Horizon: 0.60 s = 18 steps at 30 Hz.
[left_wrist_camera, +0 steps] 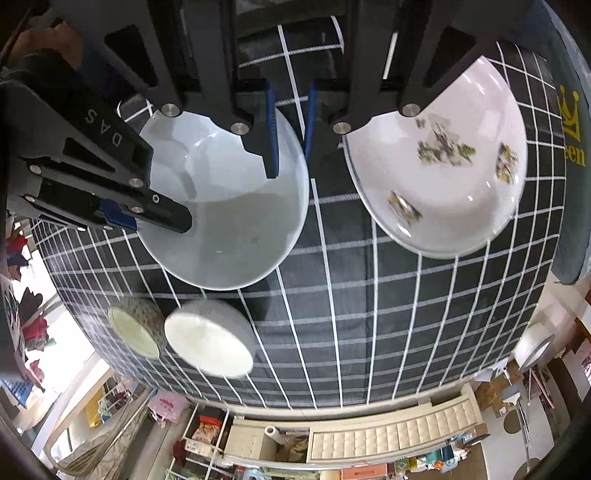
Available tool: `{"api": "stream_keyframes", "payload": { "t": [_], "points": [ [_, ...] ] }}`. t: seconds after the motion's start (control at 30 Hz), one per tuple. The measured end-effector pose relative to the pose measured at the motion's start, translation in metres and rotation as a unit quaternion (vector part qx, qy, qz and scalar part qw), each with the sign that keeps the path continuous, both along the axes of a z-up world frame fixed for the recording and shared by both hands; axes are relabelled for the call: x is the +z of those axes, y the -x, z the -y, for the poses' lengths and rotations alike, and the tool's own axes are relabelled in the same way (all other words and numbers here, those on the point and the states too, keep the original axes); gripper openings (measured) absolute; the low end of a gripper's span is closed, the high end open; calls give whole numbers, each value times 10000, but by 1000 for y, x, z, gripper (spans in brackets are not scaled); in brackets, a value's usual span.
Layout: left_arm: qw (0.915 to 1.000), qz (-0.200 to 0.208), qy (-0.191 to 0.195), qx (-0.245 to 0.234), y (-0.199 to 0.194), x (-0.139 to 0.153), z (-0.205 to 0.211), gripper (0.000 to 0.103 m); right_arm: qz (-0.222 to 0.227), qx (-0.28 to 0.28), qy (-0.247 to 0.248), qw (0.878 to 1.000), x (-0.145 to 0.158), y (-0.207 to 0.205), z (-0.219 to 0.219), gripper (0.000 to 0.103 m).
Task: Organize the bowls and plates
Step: 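Lift the plain white bowl and carry it beside the plate stack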
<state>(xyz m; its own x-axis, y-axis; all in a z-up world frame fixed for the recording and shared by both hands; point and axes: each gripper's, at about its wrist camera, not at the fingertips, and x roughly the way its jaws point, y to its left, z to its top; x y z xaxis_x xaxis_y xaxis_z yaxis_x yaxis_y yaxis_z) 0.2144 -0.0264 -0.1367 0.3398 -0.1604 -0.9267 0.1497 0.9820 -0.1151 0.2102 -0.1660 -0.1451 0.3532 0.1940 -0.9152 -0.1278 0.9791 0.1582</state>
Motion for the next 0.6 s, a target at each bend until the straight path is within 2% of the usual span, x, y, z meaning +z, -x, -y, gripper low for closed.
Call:
{"api": "stream_keyframes", "payload": {
  "t": [0.37, 0.6],
  "points": [
    [9994, -337, -5, -95, 2, -31, 8, 11, -238, -135, -122, 9995, -24, 0, 6, 22],
    [9994, -306, -60, -141, -3, -35, 13, 11, -247, -102, -145, 9995, -26, -3, 9, 22]
  ]
}}
